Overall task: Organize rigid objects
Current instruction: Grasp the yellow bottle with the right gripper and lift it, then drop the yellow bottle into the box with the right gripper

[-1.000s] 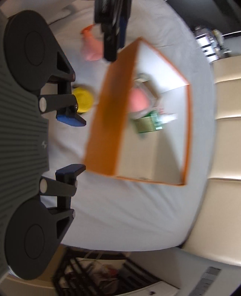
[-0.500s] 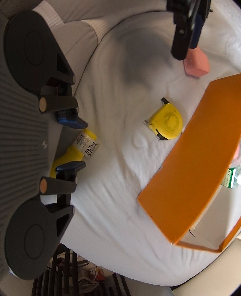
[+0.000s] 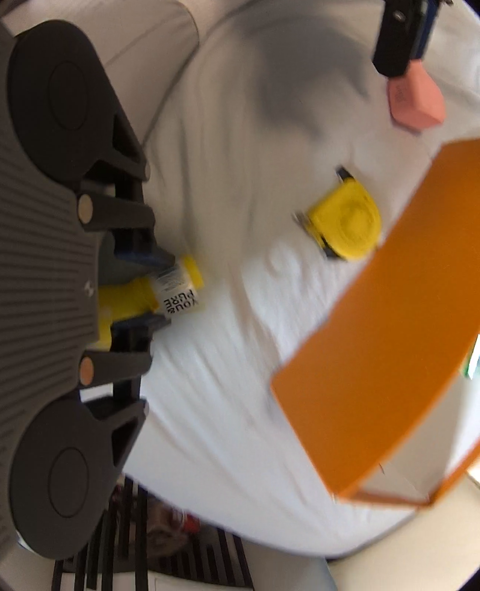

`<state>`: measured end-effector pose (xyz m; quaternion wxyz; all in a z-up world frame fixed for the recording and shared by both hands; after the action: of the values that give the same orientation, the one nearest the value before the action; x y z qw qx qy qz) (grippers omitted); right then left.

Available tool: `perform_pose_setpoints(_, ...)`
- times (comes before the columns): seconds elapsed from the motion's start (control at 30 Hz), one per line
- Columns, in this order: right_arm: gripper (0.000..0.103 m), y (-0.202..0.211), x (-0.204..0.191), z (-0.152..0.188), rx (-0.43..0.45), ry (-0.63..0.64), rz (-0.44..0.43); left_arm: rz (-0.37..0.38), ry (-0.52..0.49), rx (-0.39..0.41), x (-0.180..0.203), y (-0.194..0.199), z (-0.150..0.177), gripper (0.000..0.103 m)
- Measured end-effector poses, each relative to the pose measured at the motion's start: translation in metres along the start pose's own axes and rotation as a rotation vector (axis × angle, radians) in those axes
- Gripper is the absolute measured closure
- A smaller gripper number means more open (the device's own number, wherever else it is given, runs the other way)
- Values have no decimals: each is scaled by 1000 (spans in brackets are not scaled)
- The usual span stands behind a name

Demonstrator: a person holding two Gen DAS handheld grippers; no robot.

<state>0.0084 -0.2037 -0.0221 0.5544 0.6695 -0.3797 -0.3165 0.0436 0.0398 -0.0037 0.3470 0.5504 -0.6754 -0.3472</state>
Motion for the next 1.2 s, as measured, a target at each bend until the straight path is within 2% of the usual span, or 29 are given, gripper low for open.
perform_pose_setpoints(0.07, 103, 12, 6, 0, 64, -38, -11, -1, 1, -1, 0, 0, -1, 34)
perform_pose_setpoints(0.23, 103, 57, 11, -8, 228, -75, 23, -7, 0, 8, 1, 1, -2, 34)
perform_pose_setpoints(0.33, 103, 79, 14, -16, 291, -77, 22, -6, 15, 3, -2, 0, -2, 34)
perform_pose_setpoints(0.4, 100, 75, 18, -23, 237, -84, -23, -2, 25, -1, -4, 0, -2, 34)
perform_pose_setpoints(0.43, 89, 68, 19, -25, 170, -89, -72, -2, 27, -1, -4, 0, -2, 34)
perform_pose_setpoints(0.47, 73, 57, 22, -27, 94, -98, -118, -2, 27, 0, -4, 0, -2, 34)
perform_pose_setpoints(0.5, 70, 47, 24, -26, 66, -114, -119, -3, 27, 0, -4, 0, -2, 34)
perform_pose_setpoints(0.6, 70, 17, 22, -22, -27, -105, -68, -7, 25, -4, -2, -1, -2, 34)
perform_pose_setpoints(0.67, 71, 2, 27, -20, -54, -128, -76, -7, 24, -7, -2, -2, -2, 34)
perform_pose_setpoints(0.73, 79, -4, 30, -18, -61, -155, -93, -7, 26, -10, -2, -2, -2, 34)
perform_pose_setpoints(0.77, 79, -3, 29, -18, -52, -155, -96, -7, 27, -12, -2, -3, -3, 34)
perform_pose_setpoints(0.93, 79, 37, 18, -21, 90, -104, -86, -12, 47, 0, -3, -4, -5, 34)
perform_pose_setpoints(1.1, 80, 105, 4, -30, 318, -60, -74, -14, 88, 4, -10, -7, -10, 34)
perform_pose_setpoints(1.2, 79, 148, 12, -42, 482, -80, -72, -10, 110, 2, -13, -10, -13, 34)
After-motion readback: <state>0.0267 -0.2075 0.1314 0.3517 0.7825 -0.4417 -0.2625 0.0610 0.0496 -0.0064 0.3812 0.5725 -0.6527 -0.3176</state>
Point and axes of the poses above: each gripper's, at about its wrist camera, not at the fingertips, and y roughly against the way its jaws point, x to its right, z to its underside, the point moved 1 cm from there along -y, roughly the way its jaws point, and after that the axes turned 14 degrees about -z, right-handed, at the moved point
